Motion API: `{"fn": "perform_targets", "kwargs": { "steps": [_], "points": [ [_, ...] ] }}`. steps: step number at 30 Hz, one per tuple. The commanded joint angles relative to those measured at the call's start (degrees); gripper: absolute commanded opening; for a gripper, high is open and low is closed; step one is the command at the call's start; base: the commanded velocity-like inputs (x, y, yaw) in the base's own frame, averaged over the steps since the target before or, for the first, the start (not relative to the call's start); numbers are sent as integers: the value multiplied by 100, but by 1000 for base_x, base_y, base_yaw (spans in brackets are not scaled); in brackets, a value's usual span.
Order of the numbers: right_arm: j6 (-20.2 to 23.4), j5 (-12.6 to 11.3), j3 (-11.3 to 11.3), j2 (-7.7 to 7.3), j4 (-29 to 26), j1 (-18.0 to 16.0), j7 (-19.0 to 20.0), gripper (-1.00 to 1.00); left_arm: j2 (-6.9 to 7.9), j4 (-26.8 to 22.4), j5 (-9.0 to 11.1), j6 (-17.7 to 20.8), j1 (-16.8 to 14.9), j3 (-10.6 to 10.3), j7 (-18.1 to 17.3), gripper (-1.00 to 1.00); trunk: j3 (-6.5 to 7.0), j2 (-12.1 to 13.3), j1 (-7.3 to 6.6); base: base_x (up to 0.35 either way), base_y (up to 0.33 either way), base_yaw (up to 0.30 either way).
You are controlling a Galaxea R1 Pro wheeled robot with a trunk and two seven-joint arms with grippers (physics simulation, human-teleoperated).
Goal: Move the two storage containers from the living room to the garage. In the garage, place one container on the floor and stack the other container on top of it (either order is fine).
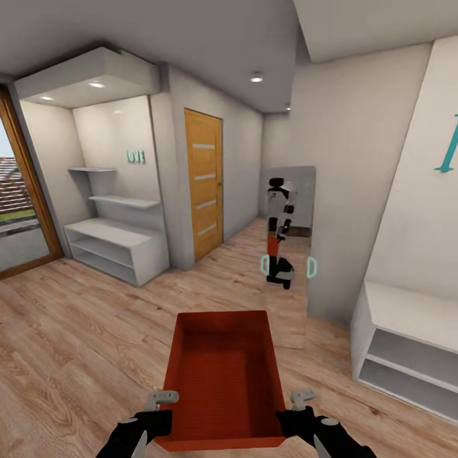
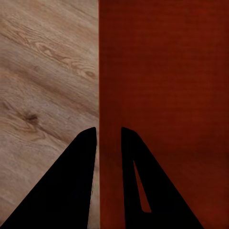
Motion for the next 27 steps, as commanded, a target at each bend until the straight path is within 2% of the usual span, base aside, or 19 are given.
{"fn": "perform_targets", "kwargs": {
  "steps": [1,27],
  "points": [
    [-72,-63,135,-5,-26,-1,452,-100,105,0,-160,31,-4,46,114,-100,-10,-8,5,280,185,0],
    [-72,-69,137,-4,-26,-1,452,-100,122,-3,-160,31,-4,46,114,-100,-10,-8,5,281,175,0]
  ]
}}
